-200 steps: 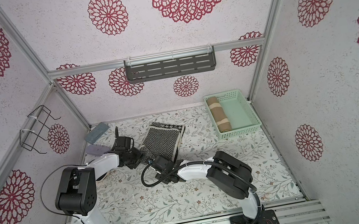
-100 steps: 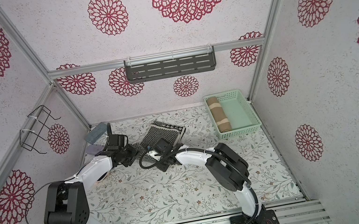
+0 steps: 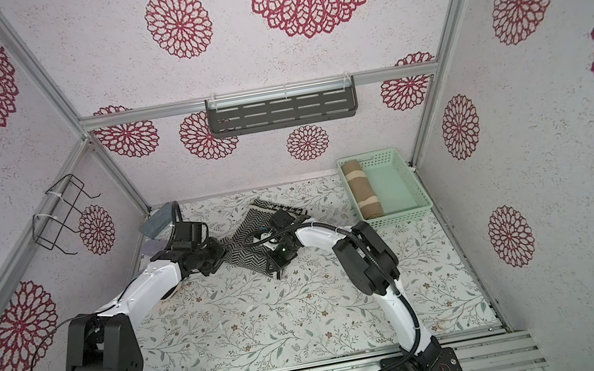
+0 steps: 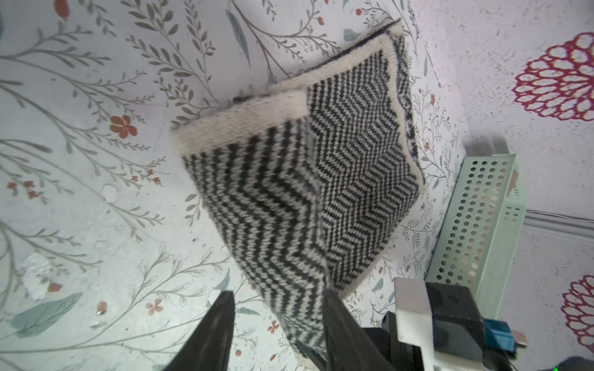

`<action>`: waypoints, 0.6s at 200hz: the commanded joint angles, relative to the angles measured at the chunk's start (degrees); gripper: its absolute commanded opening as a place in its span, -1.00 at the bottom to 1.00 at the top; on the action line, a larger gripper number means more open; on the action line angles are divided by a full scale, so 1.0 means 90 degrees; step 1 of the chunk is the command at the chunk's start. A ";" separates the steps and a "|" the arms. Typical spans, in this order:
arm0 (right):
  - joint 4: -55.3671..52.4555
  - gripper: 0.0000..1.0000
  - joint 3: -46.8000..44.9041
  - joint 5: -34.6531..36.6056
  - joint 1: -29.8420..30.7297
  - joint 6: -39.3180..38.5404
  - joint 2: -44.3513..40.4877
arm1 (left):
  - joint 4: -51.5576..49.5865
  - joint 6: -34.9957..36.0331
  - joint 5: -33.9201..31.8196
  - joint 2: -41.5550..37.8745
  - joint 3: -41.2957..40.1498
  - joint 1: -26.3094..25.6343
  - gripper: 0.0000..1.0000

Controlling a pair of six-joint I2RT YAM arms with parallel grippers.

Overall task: Roll up the scarf and place it into the basket
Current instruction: Roll the scarf at the center of the board.

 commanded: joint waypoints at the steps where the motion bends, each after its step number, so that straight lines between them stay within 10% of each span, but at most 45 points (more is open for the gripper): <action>1: -0.0576 -0.85 0.0474 -0.0490 -0.0037 0.0007 0.0260 | 0.0490 -0.0028 0.0324 0.0319 0.0350 -0.0101 -0.11; 120: -0.0618 -0.83 0.0918 -0.0838 -0.0299 0.0532 0.0825 | 0.0716 0.0173 0.0628 0.1339 0.1137 0.0210 -0.29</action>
